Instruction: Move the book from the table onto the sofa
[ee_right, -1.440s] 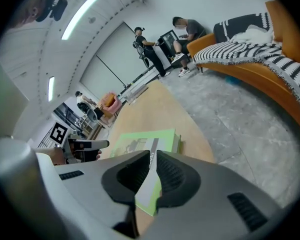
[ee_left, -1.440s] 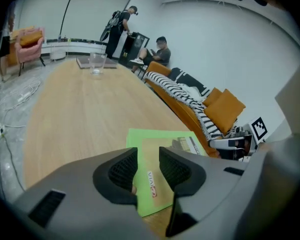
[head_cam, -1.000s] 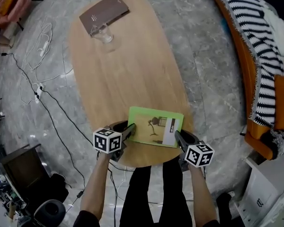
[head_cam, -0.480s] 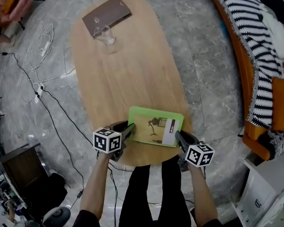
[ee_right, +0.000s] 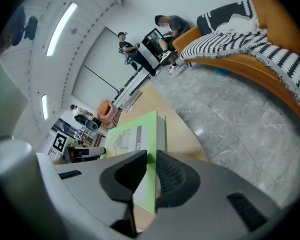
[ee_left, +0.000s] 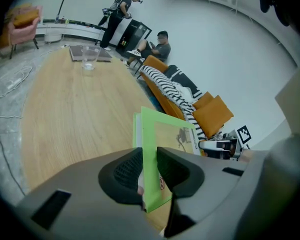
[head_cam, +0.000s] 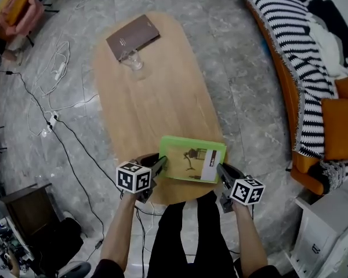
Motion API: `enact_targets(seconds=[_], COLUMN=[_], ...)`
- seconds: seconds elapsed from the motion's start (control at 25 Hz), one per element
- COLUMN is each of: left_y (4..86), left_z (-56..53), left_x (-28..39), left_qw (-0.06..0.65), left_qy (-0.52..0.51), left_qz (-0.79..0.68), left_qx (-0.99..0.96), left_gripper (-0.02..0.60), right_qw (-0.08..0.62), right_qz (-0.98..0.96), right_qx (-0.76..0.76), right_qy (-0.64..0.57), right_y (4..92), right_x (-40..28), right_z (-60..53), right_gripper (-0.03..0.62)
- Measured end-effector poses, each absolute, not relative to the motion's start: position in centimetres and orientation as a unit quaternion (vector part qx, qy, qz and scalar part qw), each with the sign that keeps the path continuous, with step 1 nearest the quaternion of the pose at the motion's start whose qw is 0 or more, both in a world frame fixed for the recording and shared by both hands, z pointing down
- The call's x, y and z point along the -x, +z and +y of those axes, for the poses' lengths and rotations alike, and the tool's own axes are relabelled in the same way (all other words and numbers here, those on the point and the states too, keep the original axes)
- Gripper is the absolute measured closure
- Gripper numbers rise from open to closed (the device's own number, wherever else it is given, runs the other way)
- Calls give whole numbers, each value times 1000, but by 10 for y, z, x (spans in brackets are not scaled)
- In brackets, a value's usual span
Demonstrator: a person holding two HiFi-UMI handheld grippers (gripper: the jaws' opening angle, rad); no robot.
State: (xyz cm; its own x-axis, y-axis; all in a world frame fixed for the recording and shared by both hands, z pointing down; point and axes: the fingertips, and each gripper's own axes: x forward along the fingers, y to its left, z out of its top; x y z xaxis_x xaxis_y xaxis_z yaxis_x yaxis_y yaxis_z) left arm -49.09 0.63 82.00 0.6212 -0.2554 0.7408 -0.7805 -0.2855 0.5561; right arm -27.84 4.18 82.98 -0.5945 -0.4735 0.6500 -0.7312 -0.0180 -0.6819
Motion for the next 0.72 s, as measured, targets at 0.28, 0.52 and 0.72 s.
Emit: enact_targets(seconds=[0.28,0.52,0.72], left_y=[745,671,613], left_z=[15,28,52], left_x=[481,475,468], left_qw=[496,494,487], left_qy=[253,242,235], left_qz=[-350,-360,-360], left_qx=[-753,-754,-761], left_gripper=[485,486,486], right_qw=[107,97,82], right_qz=[-700,-709,-719], right_qx=[-437,-433,-434], right_qy=[554,549,537], right_y=[756,685,626], right_x=[266,260,251], right_z=[42,55,77], right_gripper=[522,522,522])
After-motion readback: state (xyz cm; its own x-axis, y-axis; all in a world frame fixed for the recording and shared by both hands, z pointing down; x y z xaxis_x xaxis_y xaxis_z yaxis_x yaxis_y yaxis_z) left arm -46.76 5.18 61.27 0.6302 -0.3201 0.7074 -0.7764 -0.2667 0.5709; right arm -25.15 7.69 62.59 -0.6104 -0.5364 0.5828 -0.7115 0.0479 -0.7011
